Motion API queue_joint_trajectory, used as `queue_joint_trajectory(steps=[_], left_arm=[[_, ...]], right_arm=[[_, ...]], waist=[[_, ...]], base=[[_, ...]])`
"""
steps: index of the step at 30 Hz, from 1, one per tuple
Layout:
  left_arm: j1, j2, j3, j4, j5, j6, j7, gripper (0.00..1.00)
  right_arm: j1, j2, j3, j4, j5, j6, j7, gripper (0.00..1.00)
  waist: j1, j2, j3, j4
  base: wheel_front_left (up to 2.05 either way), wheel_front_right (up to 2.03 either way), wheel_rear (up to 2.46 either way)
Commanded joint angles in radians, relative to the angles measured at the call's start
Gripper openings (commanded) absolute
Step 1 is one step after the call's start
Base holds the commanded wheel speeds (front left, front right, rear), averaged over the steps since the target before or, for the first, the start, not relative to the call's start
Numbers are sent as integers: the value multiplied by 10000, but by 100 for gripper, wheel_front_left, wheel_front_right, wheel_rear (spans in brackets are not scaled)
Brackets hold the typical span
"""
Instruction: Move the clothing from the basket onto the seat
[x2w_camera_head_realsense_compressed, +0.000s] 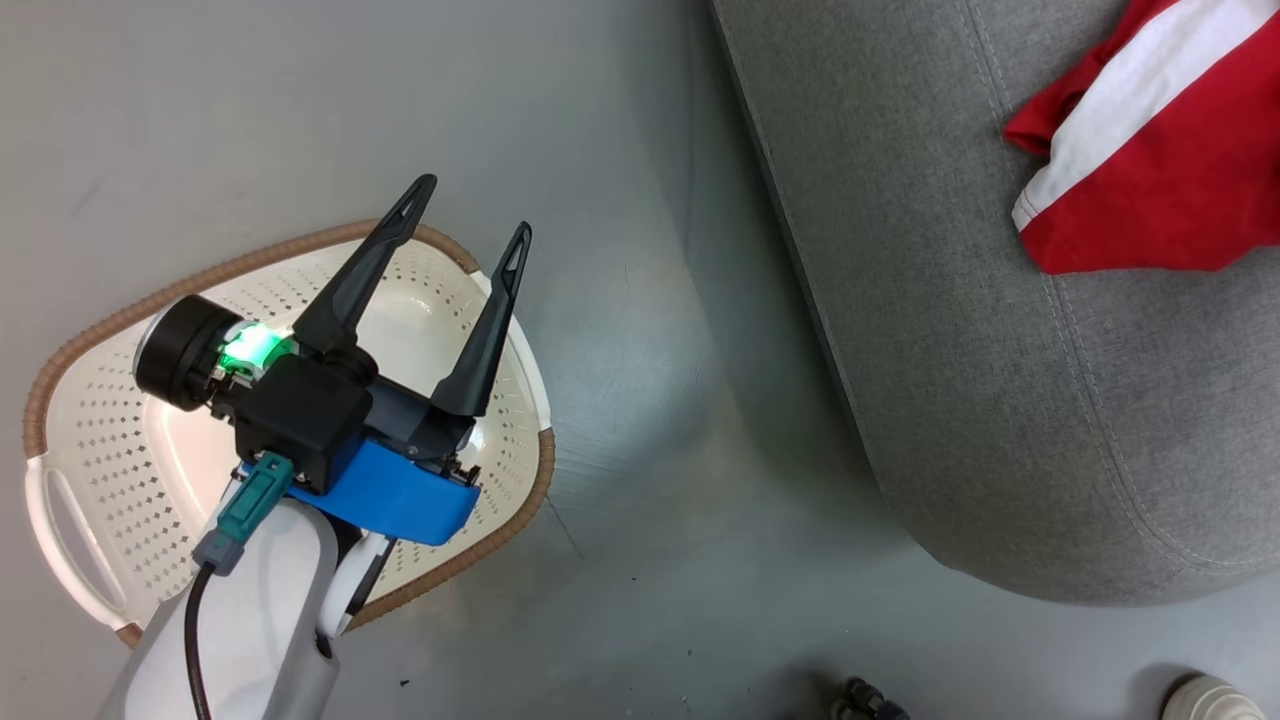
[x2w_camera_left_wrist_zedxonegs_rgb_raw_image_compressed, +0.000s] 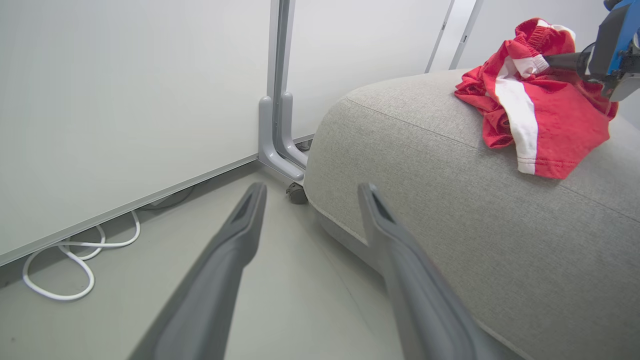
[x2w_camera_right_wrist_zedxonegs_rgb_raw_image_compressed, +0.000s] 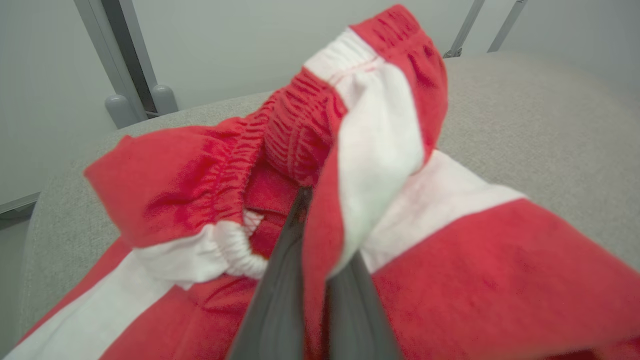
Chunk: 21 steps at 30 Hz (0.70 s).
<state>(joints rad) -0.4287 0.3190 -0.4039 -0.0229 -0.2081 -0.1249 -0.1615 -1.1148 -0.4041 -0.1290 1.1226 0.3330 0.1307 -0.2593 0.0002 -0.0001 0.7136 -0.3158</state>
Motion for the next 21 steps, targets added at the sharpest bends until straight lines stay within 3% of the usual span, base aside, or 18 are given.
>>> queue_joint_trajectory(steps=[1,3,4,5,6,7,21], left_arm=[[-24,1,8,69,-31,25,-93,100],[24,-8,37,167,-95,77,-151,100],[52,-28,38,233,-125,98,-182,100],[85,-56,27,310,-142,104,-198,100],[115,-79,7,416,-189,103,-228,100],[130,-117,-22,511,-222,102,-259,100],[1467,-1360,193,2319,-1068,191,-1040,100]], right_arm=[[188,-23,-45,40,-98,1,-47,0],[188,-19,-63,23,-166,1,-57,0],[200,14,-45,-1,-207,1,-62,7],[238,50,-17,-25,-228,1,-66,31],[300,69,20,-30,-265,1,-64,74],[371,76,56,-24,-297,1,-63,100],[2421,-130,1500,-364,-751,1,52,100]], waist=[[-2,1,-115,53],[-2,1,-222,62],[-2,1,-300,64],[-2,1,-393,68],[-2,1,-507,74],[-2,1,-642,88],[-2,1,-4447,736]], base=[[0,0,0],[0,0,0],[0,0,0],[0,0,0],[0,0,0],[0,0,0],[0,0,0]])
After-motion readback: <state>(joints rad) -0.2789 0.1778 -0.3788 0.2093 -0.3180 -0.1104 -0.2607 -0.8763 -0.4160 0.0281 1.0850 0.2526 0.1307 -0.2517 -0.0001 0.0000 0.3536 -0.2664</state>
